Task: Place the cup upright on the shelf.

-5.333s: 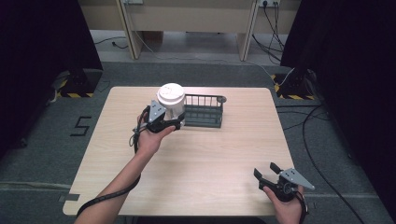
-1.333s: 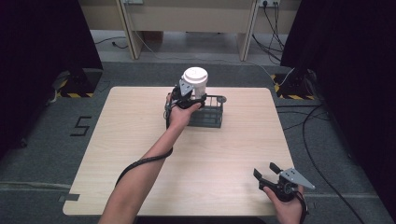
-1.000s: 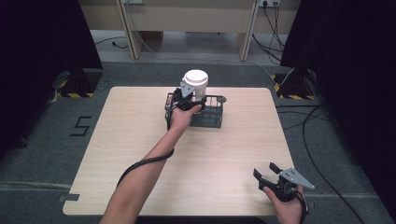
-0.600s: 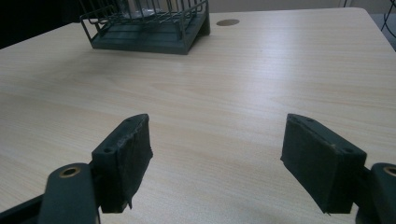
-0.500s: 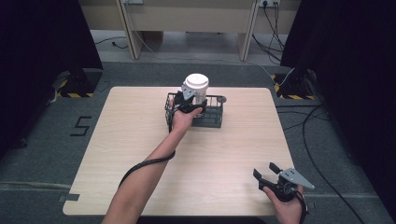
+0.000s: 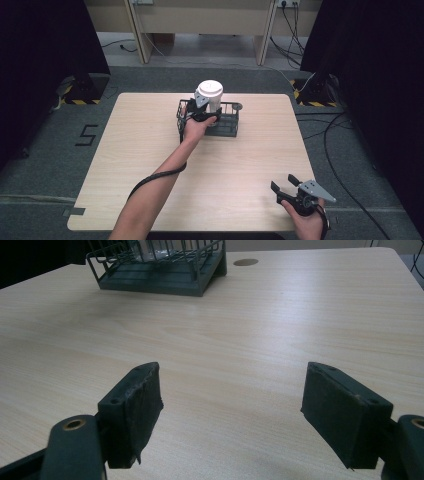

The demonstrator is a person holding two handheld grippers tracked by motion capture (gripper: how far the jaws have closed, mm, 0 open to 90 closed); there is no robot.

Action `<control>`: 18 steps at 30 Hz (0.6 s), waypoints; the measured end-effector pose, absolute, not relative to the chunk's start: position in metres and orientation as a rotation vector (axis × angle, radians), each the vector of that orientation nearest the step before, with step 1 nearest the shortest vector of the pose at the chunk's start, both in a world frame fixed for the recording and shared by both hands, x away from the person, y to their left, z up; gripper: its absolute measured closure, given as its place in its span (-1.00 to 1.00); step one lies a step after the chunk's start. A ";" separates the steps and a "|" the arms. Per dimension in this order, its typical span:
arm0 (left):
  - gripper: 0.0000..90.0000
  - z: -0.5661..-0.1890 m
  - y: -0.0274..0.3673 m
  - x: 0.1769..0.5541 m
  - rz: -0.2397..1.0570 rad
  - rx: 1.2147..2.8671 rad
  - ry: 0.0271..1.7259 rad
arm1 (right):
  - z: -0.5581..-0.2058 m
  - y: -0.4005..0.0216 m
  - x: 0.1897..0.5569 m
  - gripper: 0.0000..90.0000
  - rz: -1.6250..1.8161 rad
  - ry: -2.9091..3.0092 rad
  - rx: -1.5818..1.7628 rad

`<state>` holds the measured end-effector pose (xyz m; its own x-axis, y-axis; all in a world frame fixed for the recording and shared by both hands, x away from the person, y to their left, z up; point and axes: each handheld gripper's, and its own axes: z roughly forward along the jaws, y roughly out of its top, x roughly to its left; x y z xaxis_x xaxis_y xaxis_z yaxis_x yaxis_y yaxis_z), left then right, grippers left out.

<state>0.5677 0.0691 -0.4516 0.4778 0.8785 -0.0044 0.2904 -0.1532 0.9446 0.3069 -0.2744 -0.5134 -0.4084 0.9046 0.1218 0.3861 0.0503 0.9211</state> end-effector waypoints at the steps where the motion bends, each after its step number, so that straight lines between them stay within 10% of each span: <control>1: -0.62 -0.451 0.069 0.568 0.713 1.693 1.011 | -0.513 -0.274 0.307 -0.46 1.346 1.831 1.293; 18: -0.68 -0.439 0.080 0.553 0.716 1.693 0.994 | -0.513 -0.274 0.307 -0.46 1.344 1.832 1.288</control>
<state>0.5532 0.0797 -0.4387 0.4860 0.8739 0.0022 0.2791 -0.1576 0.9472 0.3073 -0.2742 -0.5135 -0.4103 0.9042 0.1184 0.3844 0.0538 0.9216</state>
